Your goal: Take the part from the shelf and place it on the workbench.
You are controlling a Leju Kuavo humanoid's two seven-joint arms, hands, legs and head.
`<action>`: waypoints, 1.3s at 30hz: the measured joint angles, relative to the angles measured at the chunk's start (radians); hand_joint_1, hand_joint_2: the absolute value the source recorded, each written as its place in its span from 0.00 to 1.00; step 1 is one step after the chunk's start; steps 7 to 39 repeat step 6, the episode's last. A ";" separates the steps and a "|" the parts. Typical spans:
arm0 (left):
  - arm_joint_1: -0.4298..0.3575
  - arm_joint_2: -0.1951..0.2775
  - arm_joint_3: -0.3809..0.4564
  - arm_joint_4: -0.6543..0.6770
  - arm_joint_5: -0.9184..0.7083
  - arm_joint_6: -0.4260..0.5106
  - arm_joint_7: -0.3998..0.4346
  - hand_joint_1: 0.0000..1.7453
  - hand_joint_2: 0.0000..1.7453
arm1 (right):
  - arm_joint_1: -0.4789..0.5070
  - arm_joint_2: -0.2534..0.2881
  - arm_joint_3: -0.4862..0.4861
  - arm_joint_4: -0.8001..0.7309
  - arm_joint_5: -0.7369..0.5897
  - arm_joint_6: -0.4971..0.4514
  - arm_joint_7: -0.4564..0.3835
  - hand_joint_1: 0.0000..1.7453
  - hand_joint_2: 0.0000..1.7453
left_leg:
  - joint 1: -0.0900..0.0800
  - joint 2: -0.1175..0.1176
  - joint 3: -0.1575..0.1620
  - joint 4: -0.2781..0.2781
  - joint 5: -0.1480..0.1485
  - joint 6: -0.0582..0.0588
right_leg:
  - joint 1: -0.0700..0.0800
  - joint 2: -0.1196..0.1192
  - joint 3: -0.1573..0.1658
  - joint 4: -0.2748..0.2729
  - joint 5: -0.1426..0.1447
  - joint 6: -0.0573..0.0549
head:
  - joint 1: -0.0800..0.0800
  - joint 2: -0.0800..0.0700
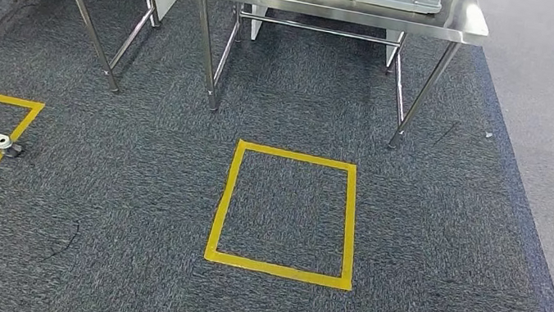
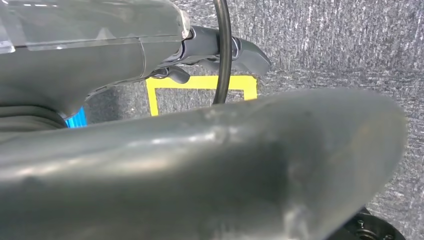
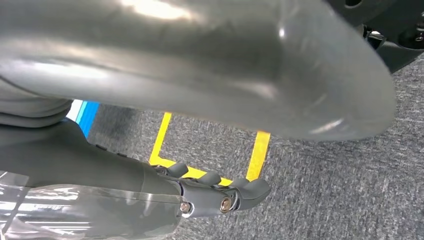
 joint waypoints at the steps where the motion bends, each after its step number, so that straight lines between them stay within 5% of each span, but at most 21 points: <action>1: -0.008 0.001 -0.001 -0.017 0.000 0.000 0.000 0.00 0.00 | 0.010 0.000 0.002 0.010 0.000 0.000 0.000 0.00 0.00 | 0.002 0.000 0.003 -0.009 0.007 0.007 | 0.000 0.000 0.002 -0.004 0.002 0.005 | 0.000 0.000; 3: -0.045 0.002 -0.001 -0.076 0.000 0.000 -0.001 0.00 0.00 | 0.046 -0.001 0.004 0.056 0.000 0.000 -0.001 0.00 0.00 | 0.009 -0.010 0.007 -0.034 0.025 0.018 | 0.000 0.001 -0.004 0.015 -0.016 0.013 | 0.000 0.000; 6: -0.108 0.001 -0.001 -0.151 0.000 0.000 -0.002 0.00 0.00 | 0.104 -0.005 0.004 0.124 -0.001 0.000 0.001 0.00 0.00 | 0.013 -0.038 0.003 -0.047 0.037 0.024 | 0.001 0.003 -0.062 0.141 -0.098 0.014 | 0.000 0.000; 39: -0.108 0.001 -0.001 -0.151 0.000 0.000 -0.002 0.00 0.00 | 0.104 -0.005 0.004 0.124 -0.001 0.000 0.001 0.00 0.00 | 0.013 -0.038 0.003 -0.047 0.037 0.024 | 0.001 0.003 -0.062 0.141 -0.098 0.014 | 0.000 0.000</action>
